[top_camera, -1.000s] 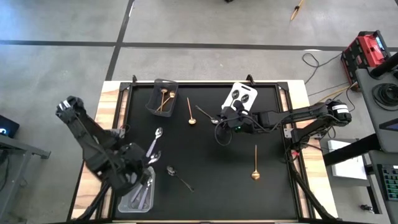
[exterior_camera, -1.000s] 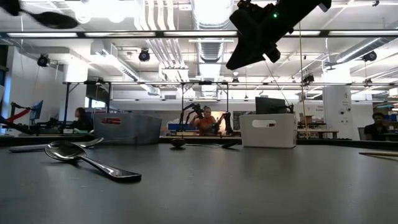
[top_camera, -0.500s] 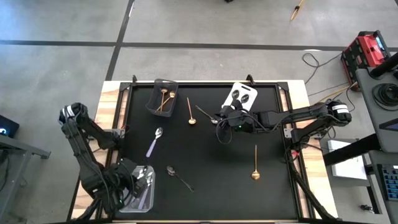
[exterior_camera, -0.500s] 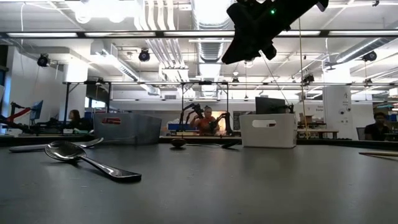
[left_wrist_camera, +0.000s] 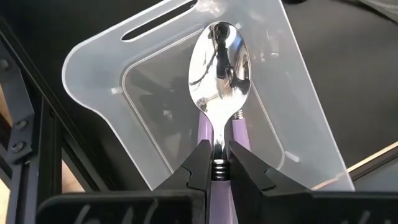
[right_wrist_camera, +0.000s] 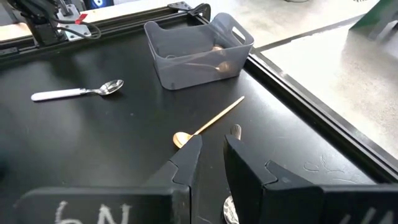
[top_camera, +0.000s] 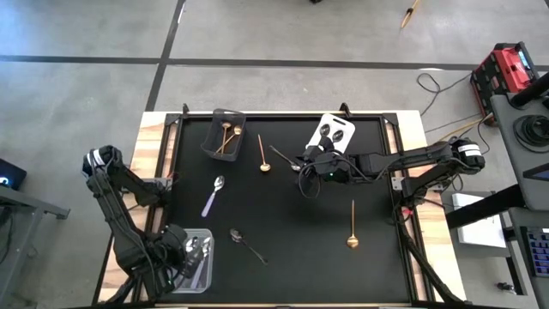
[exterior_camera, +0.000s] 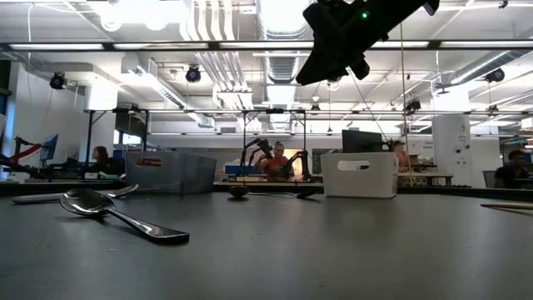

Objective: Sort silverware by color (type)
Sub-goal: Put the purple spoon into the transparent bin

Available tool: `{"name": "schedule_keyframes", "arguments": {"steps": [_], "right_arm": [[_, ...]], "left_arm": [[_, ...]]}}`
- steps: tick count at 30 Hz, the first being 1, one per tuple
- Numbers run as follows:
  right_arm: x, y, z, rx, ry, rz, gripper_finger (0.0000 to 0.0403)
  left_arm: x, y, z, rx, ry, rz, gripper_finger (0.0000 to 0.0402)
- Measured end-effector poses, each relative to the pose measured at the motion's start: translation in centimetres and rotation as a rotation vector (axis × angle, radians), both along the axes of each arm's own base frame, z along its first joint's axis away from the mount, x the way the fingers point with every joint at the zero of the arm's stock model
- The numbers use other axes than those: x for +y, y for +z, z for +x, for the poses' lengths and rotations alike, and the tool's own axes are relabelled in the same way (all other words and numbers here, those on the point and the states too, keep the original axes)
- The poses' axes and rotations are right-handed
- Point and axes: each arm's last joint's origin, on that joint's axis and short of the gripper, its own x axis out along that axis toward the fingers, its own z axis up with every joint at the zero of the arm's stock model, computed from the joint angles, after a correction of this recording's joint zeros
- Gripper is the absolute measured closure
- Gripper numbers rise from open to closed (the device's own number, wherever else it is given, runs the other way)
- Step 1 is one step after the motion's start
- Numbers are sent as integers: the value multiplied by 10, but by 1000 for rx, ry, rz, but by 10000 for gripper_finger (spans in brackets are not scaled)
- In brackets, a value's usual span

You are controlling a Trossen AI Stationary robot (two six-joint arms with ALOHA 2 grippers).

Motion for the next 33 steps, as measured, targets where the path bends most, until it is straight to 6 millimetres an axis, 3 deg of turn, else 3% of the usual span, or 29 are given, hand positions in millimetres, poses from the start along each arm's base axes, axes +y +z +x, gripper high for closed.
{"name": "schedule_keyframes", "arguments": {"steps": [11, 33], "right_arm": [[0, 0, 0, 7, 7, -10, 343], [0, 0, 0, 40, 40, -66, 343]], "left_arm": [[0, -2, 1, -28, 129, -7, 383], [-19, -46, 18, 52, 165, 101, 383]]}}
